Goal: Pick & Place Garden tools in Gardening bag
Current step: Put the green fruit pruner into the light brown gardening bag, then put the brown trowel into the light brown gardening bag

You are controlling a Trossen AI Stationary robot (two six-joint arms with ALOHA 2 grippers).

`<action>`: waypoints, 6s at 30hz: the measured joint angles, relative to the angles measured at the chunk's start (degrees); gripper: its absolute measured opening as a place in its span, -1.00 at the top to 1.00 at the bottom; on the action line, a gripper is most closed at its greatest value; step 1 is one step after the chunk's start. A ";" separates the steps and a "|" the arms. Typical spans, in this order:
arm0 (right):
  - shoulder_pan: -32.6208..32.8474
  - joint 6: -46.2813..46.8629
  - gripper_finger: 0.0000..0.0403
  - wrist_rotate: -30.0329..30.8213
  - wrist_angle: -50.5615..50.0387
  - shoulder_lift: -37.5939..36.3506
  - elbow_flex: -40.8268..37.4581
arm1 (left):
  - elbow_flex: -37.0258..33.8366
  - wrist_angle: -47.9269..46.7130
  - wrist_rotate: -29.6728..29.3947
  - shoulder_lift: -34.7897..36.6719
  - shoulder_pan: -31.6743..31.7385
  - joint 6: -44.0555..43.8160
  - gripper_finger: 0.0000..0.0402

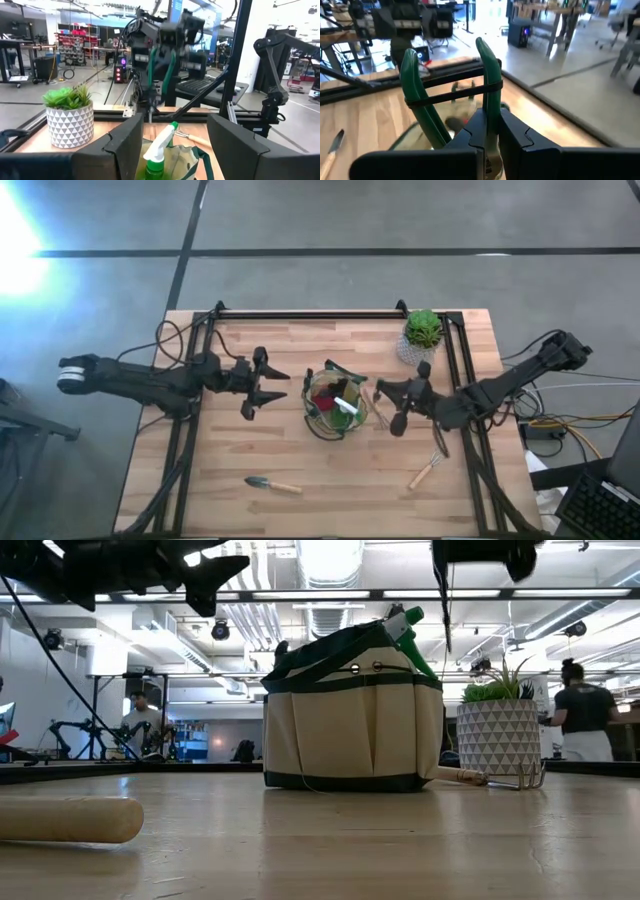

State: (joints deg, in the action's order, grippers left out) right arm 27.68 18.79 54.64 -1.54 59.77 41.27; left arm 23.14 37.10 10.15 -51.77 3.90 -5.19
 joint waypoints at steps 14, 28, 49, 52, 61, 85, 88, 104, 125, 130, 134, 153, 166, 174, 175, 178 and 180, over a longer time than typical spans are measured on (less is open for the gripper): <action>1.42 -3.52 0.93 -8.32 22.48 -0.53 -14.29 | 0.02 0.38 0.00 -0.04 0.00 0.02 -0.11; -8.98 -10.41 0.93 -23.72 24.88 -1.75 -14.44 | 0.07 1.47 -1.27 -0.04 0.02 0.20 -0.11; -12.52 -6.75 0.93 -27.87 27.61 3.82 -14.87 | 0.07 1.45 -1.26 -0.06 0.02 0.15 -0.11; -12.70 -5.80 0.93 -27.88 28.13 5.69 -14.74 | 0.07 1.45 -1.27 -0.06 0.02 0.13 -0.11; -13.51 -1.91 0.93 -26.31 29.09 7.48 -14.74 | 0.07 1.27 -1.26 -0.08 0.02 -0.03 -0.11; -13.48 5.06 0.93 -26.17 29.69 13.05 -17.02 | 0.07 0.77 -1.26 -0.08 0.02 -0.86 -0.11; -13.48 6.10 0.93 -26.17 29.78 14.47 -16.99 | 0.07 0.77 -1.27 -0.08 0.02 -0.87 -0.11; -13.48 7.78 0.93 -26.04 30.75 17.94 -16.93 | 0.07 0.58 -1.26 -0.08 0.02 -0.87 -0.11; -13.44 7.37 0.42 -26.29 29.42 16.94 -16.93 | 0.07 0.57 -1.25 -0.08 0.02 -0.87 -0.11; -13.44 7.49 0.34 -26.41 26.02 15.59 -16.76 | 0.07 0.55 -1.25 -0.08 0.02 -0.87 -0.11; -13.42 7.58 0.33 -26.39 24.36 14.44 -16.54 | 0.07 0.55 -1.26 -0.08 0.02 -0.87 -0.11; -13.29 7.35 0.50 -28.14 17.14 13.33 -14.33 | 0.07 0.38 -1.26 -0.08 0.02 -0.87 -0.11; -13.29 7.17 0.51 -28.16 11.50 8.62 -14.00 | 0.07 0.00 -1.27 -0.08 0.02 -0.96 -0.11; -12.52 7.51 0.57 -28.16 6.13 3.81 -14.00 | 0.07 0.01 -1.25 -0.08 0.02 -1.11 -0.11; -12.33 7.67 0.57 -28.13 5.39 3.24 -14.00 | 0.07 0.00 -1.27 -0.06 0.02 -1.11 -0.11; -11.67 8.14 0.57 -28.13 1.83 1.00 -13.93 | 0.07 -0.04 -1.25 -0.06 0.02 -1.13 -0.11; -11.29 9.09 0.57 -28.18 -0.14 -0.55 -13.62 | 0.07 -0.12 -1.26 -0.06 0.02 -1.33 -0.11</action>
State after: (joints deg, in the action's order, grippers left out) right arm 16.39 27.89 26.46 -1.68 59.22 27.65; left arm 23.20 36.98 8.89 -51.83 3.92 -6.52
